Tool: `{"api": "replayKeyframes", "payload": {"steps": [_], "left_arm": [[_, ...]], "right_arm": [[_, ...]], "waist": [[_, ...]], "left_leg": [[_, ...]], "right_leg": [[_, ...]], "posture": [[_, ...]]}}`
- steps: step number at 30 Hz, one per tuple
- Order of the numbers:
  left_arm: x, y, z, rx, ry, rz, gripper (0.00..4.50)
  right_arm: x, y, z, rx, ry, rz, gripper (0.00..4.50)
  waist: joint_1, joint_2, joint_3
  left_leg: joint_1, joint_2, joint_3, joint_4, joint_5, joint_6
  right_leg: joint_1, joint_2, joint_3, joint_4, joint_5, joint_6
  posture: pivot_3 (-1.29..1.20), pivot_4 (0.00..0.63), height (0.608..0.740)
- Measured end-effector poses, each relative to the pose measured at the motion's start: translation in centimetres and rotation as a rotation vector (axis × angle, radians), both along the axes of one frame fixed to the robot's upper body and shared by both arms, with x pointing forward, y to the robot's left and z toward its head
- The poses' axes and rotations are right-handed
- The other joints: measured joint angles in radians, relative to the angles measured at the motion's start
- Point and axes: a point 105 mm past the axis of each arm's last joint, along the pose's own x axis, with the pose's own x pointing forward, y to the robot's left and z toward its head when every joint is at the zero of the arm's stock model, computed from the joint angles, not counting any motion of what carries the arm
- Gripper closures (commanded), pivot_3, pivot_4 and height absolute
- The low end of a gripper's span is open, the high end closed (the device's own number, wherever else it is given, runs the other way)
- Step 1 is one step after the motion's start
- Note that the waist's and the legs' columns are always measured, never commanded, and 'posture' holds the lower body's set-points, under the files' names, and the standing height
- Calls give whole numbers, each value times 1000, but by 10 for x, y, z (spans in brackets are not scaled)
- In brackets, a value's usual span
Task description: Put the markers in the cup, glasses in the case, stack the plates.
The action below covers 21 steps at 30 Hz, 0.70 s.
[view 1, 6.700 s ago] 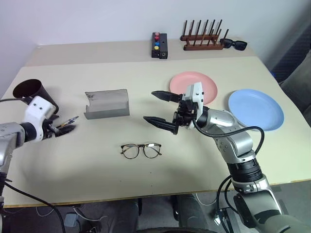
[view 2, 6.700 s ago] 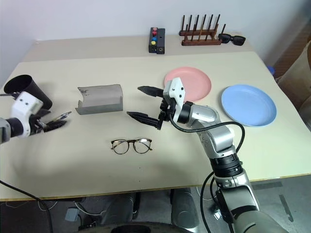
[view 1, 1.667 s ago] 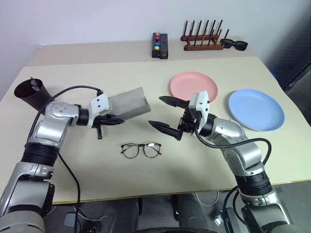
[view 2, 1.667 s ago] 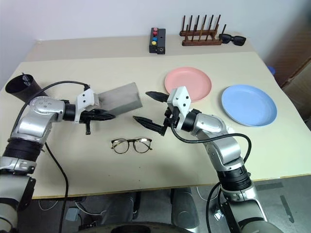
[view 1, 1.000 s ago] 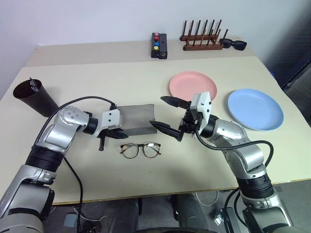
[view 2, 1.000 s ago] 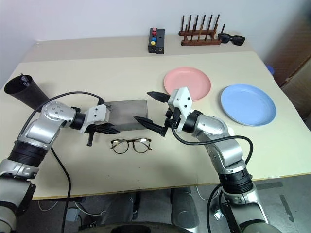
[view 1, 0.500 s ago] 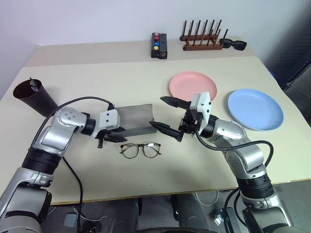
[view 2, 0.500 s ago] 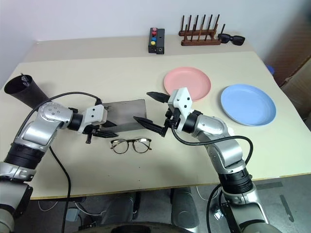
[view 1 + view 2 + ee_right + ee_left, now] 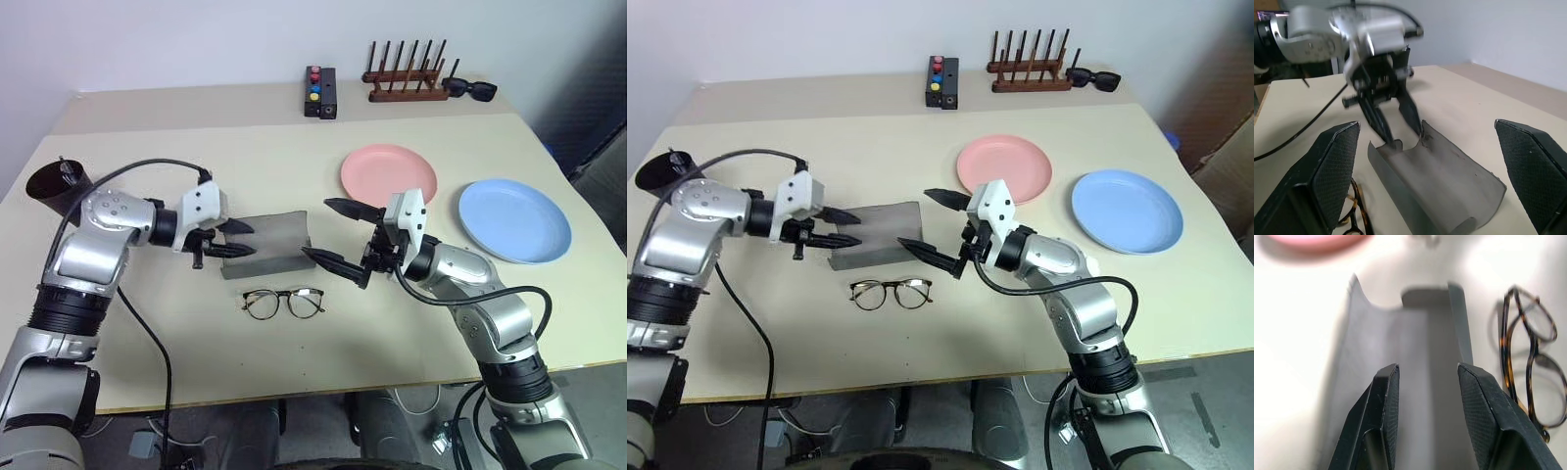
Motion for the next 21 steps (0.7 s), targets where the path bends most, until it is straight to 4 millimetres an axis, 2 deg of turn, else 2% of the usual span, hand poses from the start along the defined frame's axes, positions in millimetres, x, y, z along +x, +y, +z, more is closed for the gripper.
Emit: {"api": "replayKeyframes", "payload": {"steps": [2,4,6,10,15,21], "left_arm": [[-10,-11,4,-4,-6,-62,881],[-22,-21,1,5,-3,-124,881],[-33,-30,-11,29,33,-180,881],[-44,-41,-29,73,99,-245,881],[-47,-48,-41,140,108,-309,881],[-45,-46,-58,200,127,-328,881]], "right_arm": [[0,-3,-1,-13,0,-7,0],[1,-7,-2,-25,0,-14,0],[1,-12,-4,-36,2,-25,0],[1,-19,-10,-52,20,-43,0],[1,-20,-13,-49,32,-57,0],[2,-21,-14,-46,37,-75,0]], "waist": [[0,0,0],[1,0,0],[1,0,0],[2,0,0],[3,0,0],[2,0,0]], "left_leg": [[0,0,0,0,0,0],[0,0,0,0,0,0],[0,0,0,0,0,0],[0,0,0,0,0,0],[0,0,0,0,0,0],[0,0,0,0,0,0]], "right_leg": [[0,0,0,0,0,0],[0,0,0,0,0,0],[0,0,0,0,0,0],[0,0,0,0,0,0],[0,0,0,0,0,0],[0,0,0,0,0,0]], "posture": [[0,150,734],[0,150,734],[0,150,734],[0,150,734],[0,150,734],[0,150,734]]}}
